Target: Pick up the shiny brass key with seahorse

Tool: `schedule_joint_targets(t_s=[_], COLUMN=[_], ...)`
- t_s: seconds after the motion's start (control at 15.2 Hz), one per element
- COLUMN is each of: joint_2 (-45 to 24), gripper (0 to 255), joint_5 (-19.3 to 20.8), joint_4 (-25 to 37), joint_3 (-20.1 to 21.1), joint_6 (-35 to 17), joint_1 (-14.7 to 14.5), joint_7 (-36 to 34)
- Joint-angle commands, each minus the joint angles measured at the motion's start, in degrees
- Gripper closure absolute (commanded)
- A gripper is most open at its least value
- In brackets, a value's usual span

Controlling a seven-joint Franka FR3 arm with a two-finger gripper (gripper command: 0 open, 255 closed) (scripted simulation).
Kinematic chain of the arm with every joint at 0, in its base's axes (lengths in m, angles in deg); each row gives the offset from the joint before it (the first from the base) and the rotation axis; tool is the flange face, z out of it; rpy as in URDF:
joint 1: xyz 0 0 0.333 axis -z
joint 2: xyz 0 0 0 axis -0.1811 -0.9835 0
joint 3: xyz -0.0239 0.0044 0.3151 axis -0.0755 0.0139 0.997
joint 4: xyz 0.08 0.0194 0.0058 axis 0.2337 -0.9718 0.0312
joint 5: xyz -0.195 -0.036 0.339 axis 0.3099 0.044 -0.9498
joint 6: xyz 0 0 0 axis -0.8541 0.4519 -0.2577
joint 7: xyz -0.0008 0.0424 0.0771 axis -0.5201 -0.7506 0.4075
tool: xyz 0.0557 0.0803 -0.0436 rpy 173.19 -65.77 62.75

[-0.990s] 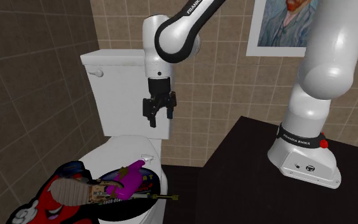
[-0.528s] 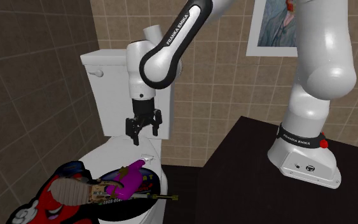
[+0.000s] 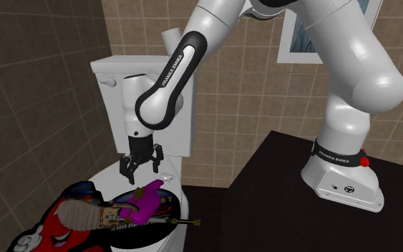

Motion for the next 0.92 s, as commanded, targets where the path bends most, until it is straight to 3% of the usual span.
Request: schedule_joint_targets(t_s=[0.0,0.07,0.73,0.79,0.86], joint_2=[-4.57,-6.81,-12.05,-12.04,-12.05], gripper=[0,0,0,255,255], joint_5=[0.59,0.77,1.36,1.36,1.36], joint_4=[4.67,7.19,9.49,9.56,9.58], joint_3=[-1.02,-1.46,-2.39,-2.39,-2.39], joint_6=[-0.31,-0.23,-3.16,-3.08,-3.07], joint_1=[-1.55,-2.26,-3.07,-3.08,-3.07], joint_7=[-1.41,-2.0,-1.81,-1.82,-1.81])
